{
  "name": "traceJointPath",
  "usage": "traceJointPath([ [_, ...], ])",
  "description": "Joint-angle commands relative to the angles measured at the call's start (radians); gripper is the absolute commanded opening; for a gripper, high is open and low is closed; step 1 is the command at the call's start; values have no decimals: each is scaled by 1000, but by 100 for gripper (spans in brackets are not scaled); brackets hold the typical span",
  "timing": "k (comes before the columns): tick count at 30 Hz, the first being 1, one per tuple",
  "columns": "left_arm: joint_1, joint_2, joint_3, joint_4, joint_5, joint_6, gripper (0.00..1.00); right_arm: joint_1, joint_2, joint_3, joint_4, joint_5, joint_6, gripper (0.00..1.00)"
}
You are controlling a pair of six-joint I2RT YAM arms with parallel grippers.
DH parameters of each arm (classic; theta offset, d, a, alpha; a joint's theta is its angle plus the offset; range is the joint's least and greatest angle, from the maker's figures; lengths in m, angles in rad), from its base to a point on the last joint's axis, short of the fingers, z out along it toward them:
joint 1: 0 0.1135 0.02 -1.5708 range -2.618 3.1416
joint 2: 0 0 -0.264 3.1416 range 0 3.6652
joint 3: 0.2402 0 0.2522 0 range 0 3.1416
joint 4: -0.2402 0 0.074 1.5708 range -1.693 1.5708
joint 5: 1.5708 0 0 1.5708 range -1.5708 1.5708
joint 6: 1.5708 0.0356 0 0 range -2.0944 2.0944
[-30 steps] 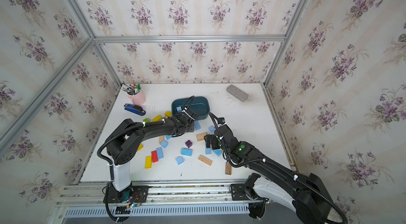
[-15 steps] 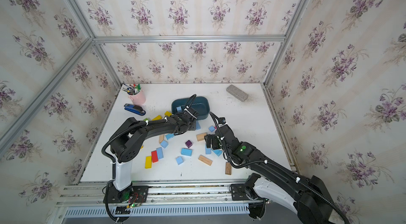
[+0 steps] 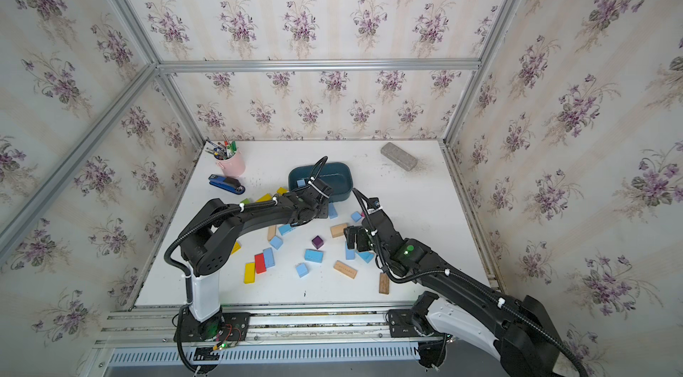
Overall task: Pick out the blue building blocks
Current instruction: Pick up the building block from the center of the board, then place the building block in the storage box.
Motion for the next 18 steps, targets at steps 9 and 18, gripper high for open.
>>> traceJointPath([
  [9,-2,-269,-53,0,-21,-28,8,-1,-3,8,-4,7,0,100],
  [18,74,-148,155,-71,-38,62,8,0,-22,9,-16,0,3,100],
])
